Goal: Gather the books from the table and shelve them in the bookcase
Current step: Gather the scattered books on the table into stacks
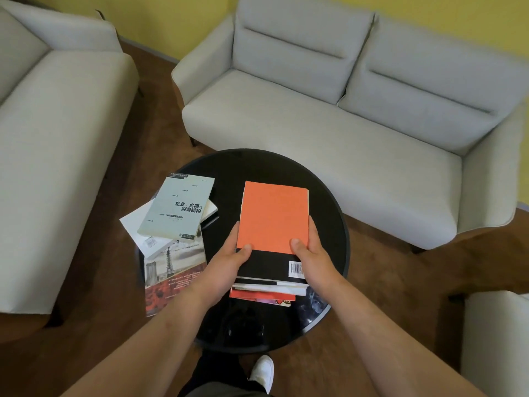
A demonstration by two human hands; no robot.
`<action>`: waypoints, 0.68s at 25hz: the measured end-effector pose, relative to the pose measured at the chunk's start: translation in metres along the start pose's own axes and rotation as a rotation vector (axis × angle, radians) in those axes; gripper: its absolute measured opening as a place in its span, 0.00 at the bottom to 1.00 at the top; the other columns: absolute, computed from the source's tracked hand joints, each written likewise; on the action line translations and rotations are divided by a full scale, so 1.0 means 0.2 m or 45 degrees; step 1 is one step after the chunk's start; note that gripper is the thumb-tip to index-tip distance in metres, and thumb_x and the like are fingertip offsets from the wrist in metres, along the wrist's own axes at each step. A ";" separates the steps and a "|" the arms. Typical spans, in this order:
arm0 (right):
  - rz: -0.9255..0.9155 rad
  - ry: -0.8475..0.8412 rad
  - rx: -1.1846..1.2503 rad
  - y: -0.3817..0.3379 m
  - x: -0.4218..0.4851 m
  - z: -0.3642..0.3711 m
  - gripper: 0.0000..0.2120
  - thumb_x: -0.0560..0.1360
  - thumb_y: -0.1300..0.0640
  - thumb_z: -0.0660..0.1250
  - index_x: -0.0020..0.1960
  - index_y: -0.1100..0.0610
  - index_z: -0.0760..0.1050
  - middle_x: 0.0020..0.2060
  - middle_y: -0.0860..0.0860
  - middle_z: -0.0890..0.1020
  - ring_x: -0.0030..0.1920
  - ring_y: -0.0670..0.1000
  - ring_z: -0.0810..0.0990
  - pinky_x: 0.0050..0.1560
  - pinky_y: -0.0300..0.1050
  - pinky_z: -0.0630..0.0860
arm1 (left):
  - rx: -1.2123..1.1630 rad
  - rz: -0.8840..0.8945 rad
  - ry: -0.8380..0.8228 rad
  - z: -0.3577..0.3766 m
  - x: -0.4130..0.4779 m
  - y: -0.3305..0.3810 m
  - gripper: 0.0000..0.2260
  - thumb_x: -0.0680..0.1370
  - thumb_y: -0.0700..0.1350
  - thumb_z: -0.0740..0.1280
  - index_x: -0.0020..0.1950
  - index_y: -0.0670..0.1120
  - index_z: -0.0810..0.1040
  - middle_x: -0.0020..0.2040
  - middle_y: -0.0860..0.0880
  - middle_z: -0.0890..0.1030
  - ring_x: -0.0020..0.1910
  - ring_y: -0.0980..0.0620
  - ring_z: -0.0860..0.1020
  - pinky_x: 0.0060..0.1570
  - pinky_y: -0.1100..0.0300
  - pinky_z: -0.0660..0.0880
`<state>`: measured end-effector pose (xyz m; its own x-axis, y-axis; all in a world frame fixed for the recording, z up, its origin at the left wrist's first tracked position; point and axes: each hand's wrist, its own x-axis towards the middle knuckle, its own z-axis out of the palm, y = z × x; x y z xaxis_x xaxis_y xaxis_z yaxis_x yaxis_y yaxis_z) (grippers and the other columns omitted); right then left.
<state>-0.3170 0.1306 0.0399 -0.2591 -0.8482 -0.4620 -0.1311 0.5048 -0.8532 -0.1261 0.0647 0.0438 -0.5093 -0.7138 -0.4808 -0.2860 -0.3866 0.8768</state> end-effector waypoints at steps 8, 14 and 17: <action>-0.133 0.458 -0.638 -0.15 -0.07 0.10 0.26 0.81 0.52 0.66 0.76 0.50 0.63 0.75 0.49 0.66 0.76 0.52 0.64 0.75 0.53 0.65 | -0.035 -0.151 0.310 -0.15 -0.13 -0.02 0.22 0.83 0.57 0.60 0.77 0.56 0.65 0.70 0.57 0.70 0.69 0.54 0.69 0.70 0.52 0.66; -0.838 0.162 -0.750 -0.29 -0.19 0.56 0.16 0.76 0.57 0.62 0.60 0.58 0.81 0.62 0.52 0.79 0.65 0.50 0.75 0.69 0.46 0.72 | -0.082 -0.095 0.626 -0.63 -0.13 -0.03 0.09 0.84 0.49 0.61 0.50 0.51 0.80 0.53 0.50 0.82 0.56 0.48 0.81 0.54 0.53 0.77; -0.565 -0.168 -0.741 -0.36 -0.09 0.82 0.20 0.78 0.55 0.60 0.69 0.55 0.74 0.67 0.49 0.74 0.70 0.50 0.70 0.73 0.44 0.68 | 0.179 -0.095 0.675 -0.92 0.06 -0.07 0.10 0.83 0.48 0.62 0.56 0.46 0.81 0.57 0.46 0.83 0.57 0.45 0.80 0.56 0.50 0.76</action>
<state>-0.1463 0.0827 0.0697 0.0481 -0.9859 -0.1603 -0.6922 0.0828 -0.7170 0.0212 -0.0453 0.0271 -0.0154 -0.8978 -0.4402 -0.4294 -0.3916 0.8138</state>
